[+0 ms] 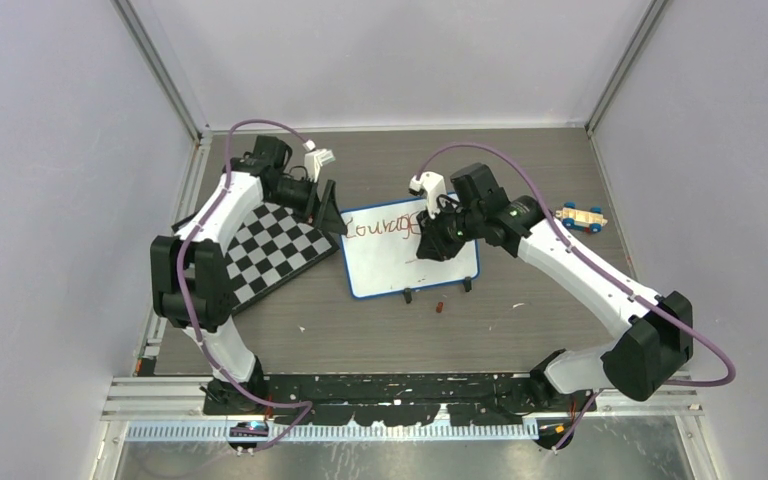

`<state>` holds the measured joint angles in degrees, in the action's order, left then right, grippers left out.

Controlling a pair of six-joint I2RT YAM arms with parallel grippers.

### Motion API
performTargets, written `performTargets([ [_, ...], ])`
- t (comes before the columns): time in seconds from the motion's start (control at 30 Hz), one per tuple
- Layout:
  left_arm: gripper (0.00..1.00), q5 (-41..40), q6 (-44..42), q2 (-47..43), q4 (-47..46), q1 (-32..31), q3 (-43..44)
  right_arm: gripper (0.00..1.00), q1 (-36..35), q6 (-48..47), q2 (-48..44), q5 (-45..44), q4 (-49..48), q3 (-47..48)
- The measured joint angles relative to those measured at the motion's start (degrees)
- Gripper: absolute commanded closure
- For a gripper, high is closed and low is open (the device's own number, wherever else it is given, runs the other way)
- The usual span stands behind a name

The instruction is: Write a sentence on the whiteboard

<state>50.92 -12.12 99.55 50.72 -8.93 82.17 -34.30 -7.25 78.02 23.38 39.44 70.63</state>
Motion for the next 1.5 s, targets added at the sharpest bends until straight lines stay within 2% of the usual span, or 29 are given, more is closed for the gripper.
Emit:
performTargets([
  [0.2, 0.39, 1.81, 1.51, 0.02, -3.02, -1.01, -0.22, 1.0, -0.26, 0.15, 0.0, -0.13, -1.44, -2.29],
  [0.43, 0.63, 3.15, 3.02, 0.02, -5.01, -3.37, -1.75, 1.0, -1.57, 0.13, 0.48, -1.73, -1.07, -1.16],
  [0.6, 0.75, 3.37, 3.21, 0.02, -5.57, -3.43, -2.27, 1.0, -4.33, 0.07, 2.14, -3.58, -0.72, 1.86],
  [1.1, 0.86, 3.58, 3.1, 0.0, -6.36, -3.43, -5.51, 1.0, -5.38, 0.09, 2.62, -6.23, -0.31, 2.67],
  [1.5, 0.89, 4.22, 4.35, -0.79, -8.35, -3.5, -7.63, 1.0, -5.35, 0.15, 1.79, -9.64, -0.33, 2.89],
])
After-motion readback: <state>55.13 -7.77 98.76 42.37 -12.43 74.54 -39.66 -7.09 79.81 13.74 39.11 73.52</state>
